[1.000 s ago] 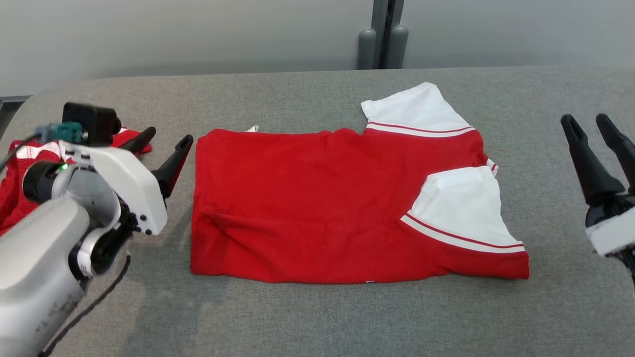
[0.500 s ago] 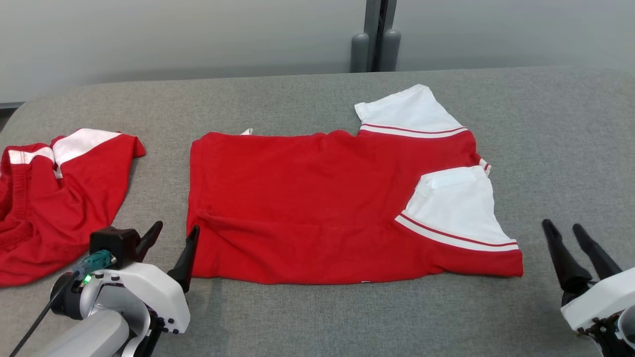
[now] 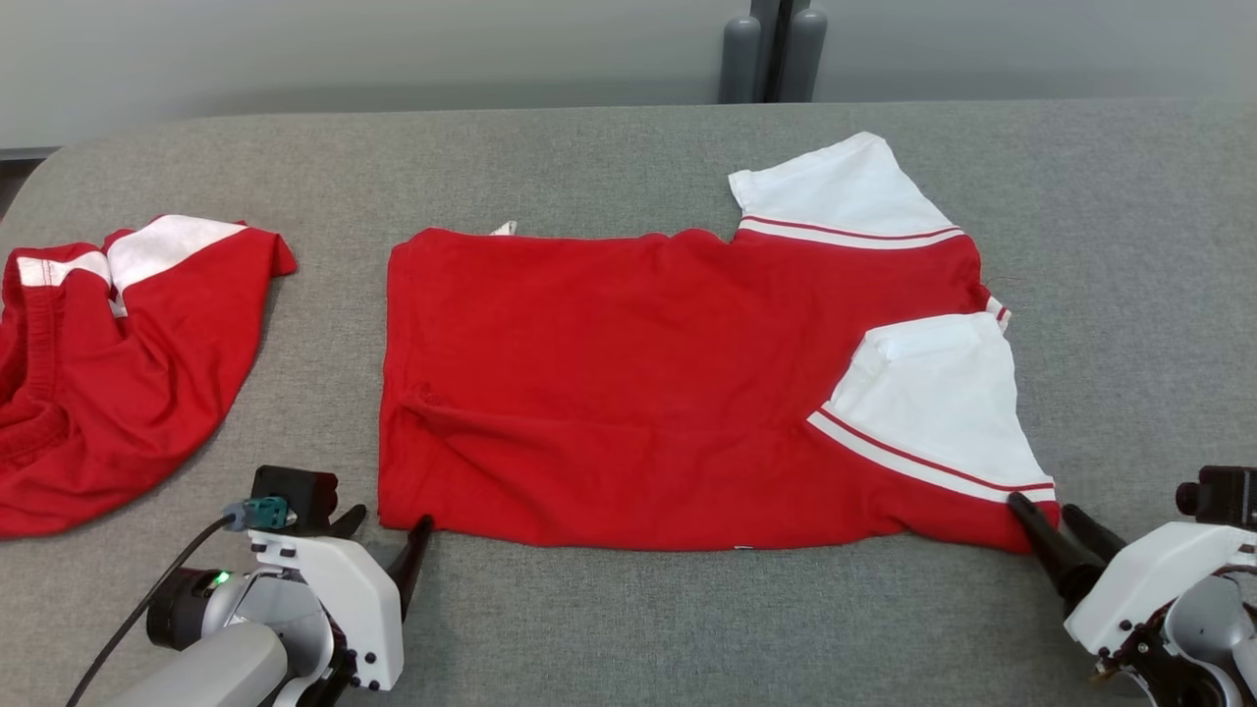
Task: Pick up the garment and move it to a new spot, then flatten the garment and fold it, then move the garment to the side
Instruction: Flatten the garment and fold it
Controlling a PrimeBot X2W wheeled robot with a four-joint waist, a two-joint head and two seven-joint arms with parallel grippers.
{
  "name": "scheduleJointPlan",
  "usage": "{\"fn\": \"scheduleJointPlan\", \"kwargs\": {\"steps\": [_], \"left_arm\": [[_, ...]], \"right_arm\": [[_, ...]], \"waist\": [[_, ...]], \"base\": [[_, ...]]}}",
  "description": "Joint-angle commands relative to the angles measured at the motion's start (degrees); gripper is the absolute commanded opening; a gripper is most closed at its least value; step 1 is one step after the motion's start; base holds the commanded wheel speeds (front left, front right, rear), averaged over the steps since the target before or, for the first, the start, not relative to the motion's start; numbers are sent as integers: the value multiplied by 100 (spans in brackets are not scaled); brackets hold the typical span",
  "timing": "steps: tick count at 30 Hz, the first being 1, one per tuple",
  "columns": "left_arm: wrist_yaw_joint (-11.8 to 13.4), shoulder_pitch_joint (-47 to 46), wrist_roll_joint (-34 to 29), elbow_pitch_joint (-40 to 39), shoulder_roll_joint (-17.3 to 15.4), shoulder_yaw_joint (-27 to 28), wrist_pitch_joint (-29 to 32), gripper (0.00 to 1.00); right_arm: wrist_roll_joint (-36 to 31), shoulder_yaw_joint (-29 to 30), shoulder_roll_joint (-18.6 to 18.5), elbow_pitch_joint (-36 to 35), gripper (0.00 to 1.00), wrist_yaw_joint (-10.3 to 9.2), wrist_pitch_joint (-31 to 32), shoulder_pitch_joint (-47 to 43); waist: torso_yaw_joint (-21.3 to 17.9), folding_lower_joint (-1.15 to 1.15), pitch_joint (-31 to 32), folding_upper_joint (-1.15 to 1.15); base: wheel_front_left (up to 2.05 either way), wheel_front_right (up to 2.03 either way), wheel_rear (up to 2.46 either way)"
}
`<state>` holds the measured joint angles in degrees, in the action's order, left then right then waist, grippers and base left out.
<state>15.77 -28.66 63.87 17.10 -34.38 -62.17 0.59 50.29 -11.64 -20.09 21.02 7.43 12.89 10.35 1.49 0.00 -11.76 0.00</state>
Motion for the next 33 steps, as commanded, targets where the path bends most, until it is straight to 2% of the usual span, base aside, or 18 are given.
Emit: {"fn": "scheduleJointPlan", "kwargs": {"steps": [1, 9, 10, 11, 12, 13, 14, 15, 20, 24, 33], "left_arm": [[-45, -132, 42, 71, 22, -4, 71, 100], [-181, -271, 155, 365, 183, 60, 138, 100], [-216, -274, 178, 424, 191, 32, 203, 100], [-250, -290, 193, 469, 209, 7, 249, 72], [-250, -290, 193, 469, 209, 7, 249, 72], [-271, -304, 215, 502, 238, 18, 241, 42], [-302, -315, 218, 530, 262, 39, 213, 35], [-315, -316, 221, 560, 275, 43, 202, 0], [-383, -208, 283, 631, 285, 64, 178, 0], [-335, -83, 335, 489, 196, 105, 108, 0], [-90, 274, 431, -291, -283, -11, 422, 0]], "right_arm": [[86, -91, -31, 48, 100, 12, 85, 71], [260, -327, -39, 44, 100, 12, 82, 186], [284, -359, -37, 48, 93, 12, 102, 202], [305, -389, -45, 47, 60, 12, 114, 223], [305, -389, -45, 47, 60, 12, 114, 223], [327, -428, -51, 42, 42, 12, 114, 244], [354, -458, -57, 33, 11, 12, 102, 259], [385, -480, -61, 28, 0, 12, 75, 269], [570, -526, -118, 31, 0, 12, -36, 205], [762, -480, -229, -53, 0, 12, -114, 77], [1126, -339, -604, -573, 0, 12, 181, -503]], "waist": [[8, 0, -31, 0], [-15, 0, -134, 0], [-23, 0, -139, 0], [-30, 0, -141, 0], [-30, 0, -141, 0], [-35, 0, -141, 0], [-38, 0, -137, 0], [-40, 0, -127, 0], [-26, 0, 35, 0], [7, 0, 230, 0], [86, 0, 518, 0]], "base": [[0, 0, 0], [0, 0, 0], [0, 0, 0], [0, 0, 0], [0, 0, 0], [0, 0, 0], [0, 0, 0], [0, 0, 0], [0, 0, 0], [0, 0, 0], [0, 0, 0]]}}
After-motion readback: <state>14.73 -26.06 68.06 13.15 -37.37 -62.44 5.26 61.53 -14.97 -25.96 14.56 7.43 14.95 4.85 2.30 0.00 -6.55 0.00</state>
